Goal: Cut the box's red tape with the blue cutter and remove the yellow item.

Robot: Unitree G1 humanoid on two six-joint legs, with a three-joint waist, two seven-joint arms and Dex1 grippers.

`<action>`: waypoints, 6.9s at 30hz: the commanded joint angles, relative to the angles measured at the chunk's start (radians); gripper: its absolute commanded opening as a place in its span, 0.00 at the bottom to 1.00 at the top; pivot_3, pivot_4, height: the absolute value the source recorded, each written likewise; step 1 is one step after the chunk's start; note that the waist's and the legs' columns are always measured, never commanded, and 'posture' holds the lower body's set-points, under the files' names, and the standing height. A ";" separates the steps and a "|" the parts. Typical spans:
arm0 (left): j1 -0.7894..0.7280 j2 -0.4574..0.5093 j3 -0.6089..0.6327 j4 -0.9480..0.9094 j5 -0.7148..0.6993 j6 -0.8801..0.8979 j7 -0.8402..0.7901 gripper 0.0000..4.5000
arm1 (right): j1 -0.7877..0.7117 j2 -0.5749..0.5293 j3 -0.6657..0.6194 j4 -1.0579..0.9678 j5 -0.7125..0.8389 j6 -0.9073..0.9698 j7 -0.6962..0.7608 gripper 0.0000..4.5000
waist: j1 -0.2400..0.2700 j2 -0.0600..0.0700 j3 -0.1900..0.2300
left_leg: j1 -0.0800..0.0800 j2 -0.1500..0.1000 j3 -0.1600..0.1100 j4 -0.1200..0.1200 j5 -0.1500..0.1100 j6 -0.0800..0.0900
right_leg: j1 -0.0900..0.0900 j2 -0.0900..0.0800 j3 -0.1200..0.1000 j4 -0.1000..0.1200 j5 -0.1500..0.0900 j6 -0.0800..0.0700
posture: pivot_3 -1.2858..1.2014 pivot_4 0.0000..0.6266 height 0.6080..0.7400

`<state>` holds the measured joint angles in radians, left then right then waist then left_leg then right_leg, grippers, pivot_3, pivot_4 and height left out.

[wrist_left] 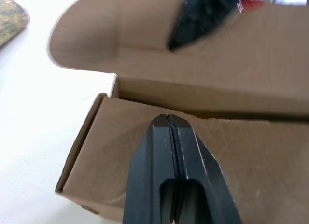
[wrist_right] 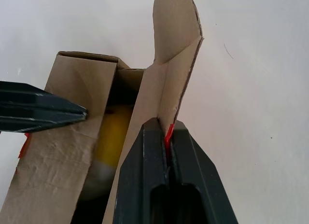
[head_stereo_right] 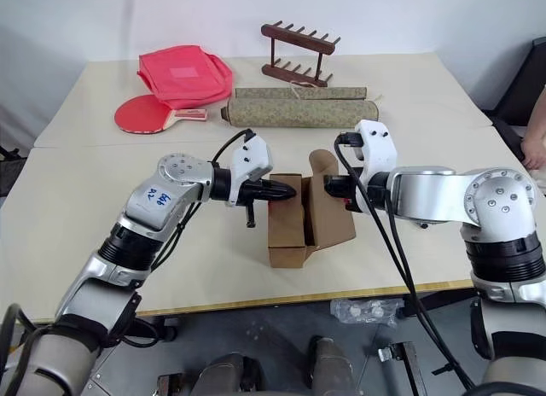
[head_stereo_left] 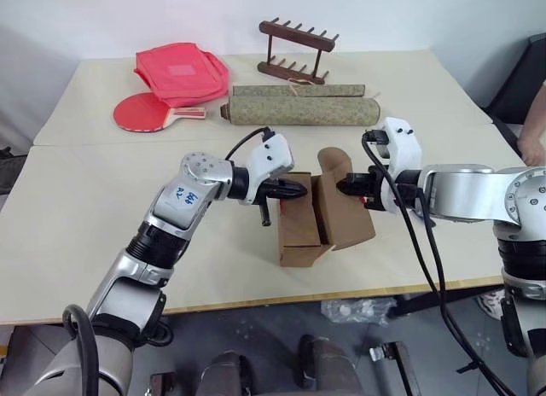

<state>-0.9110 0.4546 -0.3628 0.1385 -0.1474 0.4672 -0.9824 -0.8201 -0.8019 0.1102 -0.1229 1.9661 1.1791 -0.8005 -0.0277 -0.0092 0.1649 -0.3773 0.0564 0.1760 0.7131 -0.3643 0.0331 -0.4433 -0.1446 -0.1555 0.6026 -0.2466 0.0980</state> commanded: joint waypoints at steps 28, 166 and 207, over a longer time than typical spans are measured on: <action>0.190 0.163 -0.083 -0.058 0.292 -0.093 -0.102 0.00 | -0.142 -0.138 0.171 0.148 0.006 0.160 0.132 0.00 | 0.048 0.020 -0.005 | -0.002 0.004 0.002 0.005 -0.002 -0.002 | -0.005 0.001 0.002 0.006 -0.003 -0.005 | 0.52 0.24 1.00; -0.174 -0.043 -0.072 0.349 0.228 -0.481 -0.401 0.24 | 0.691 -0.322 -0.626 -0.480 -1.164 -0.292 1.634 1.00 | 0.051 0.007 0.006 | -0.013 -0.010 -0.001 0.009 0.000 0.009 | -0.003 -0.004 -0.003 -0.010 0.013 0.008 | 0.52 0.24 1.00; 0.162 0.333 0.433 -0.100 0.142 0.475 0.341 0.19 | 0.287 -0.228 -0.321 0.013 -1.328 -0.735 2.074 1.00 | 0.019 0.007 0.007 | -0.009 -0.009 0.002 0.007 0.001 0.008 | -0.002 -0.002 -0.001 -0.009 0.013 0.008 | 0.52 0.24 1.00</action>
<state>-0.7547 0.7573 0.0383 0.1530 -0.0101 0.8855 -0.6545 -0.4935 -1.0412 -0.2289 -0.1252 0.6491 0.4755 1.2546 -0.0086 -0.0025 0.1718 -0.3867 0.0471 0.1780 0.7197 -0.3635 0.0405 -0.4455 -0.1460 -0.1571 0.5936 -0.2336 0.1061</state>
